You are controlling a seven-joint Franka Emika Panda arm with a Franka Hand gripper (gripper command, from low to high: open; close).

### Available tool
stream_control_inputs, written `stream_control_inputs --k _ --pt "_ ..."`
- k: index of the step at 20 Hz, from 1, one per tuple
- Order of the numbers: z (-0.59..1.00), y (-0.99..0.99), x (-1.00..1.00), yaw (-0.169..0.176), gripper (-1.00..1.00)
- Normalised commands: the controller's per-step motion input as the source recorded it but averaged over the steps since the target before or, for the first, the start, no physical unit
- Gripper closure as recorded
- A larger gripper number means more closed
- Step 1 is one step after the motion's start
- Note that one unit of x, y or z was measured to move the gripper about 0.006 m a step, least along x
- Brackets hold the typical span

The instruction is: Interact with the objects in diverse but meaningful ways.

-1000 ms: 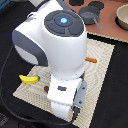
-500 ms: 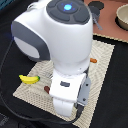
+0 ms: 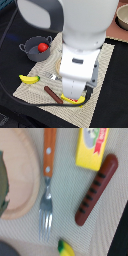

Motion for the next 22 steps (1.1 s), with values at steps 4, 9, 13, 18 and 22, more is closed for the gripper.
stream_control_inputs --k 4,9,13,18,22 --pt "0.17 0.63 -0.72 0.065 -1.00" --pt "0.01 0.63 -0.73 0.048 -1.00" --pt "0.05 0.78 -0.57 0.012 -1.00" --pt "0.07 0.85 -0.49 0.000 -1.00" --pt "0.05 0.86 -0.50 0.000 -1.00"
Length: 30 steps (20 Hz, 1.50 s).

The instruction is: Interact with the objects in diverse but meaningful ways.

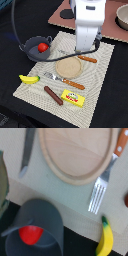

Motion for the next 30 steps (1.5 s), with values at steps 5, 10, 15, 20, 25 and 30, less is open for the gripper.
stream_control_inputs --k 5,10,15,20,25,30 --pt "0.00 0.80 -0.47 0.000 -1.00" --pt "-0.04 0.79 -0.41 0.000 -1.00" --pt "-0.01 0.81 -0.39 0.000 -1.00" --pt "-0.04 0.72 -0.41 -0.011 -1.00" --pt "-0.11 0.61 -0.44 -0.041 -1.00" --pt "-0.19 0.41 -0.42 -0.112 -1.00"
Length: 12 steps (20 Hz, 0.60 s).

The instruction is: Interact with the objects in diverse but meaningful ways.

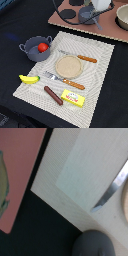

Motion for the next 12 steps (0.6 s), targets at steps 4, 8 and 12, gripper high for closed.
stream_control_inputs --k 4,8,12 --pt "-0.23 0.35 -0.40 -0.136 -1.00" --pt "-0.27 0.33 -0.43 -0.116 -1.00" --pt "-0.24 0.37 -0.45 -0.100 -1.00"
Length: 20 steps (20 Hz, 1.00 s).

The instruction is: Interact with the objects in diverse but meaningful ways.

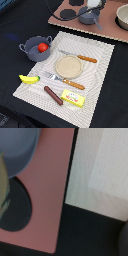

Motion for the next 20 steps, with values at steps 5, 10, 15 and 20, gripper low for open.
stream_control_inputs --k 5,10,15,20 --pt "-0.20 0.37 -0.41 -0.071 -1.00" --pt "-0.19 0.19 -0.32 -0.078 -1.00" --pt "-0.15 0.02 -0.07 -0.086 -1.00" --pt "-0.17 -0.02 -0.02 -0.138 -1.00"
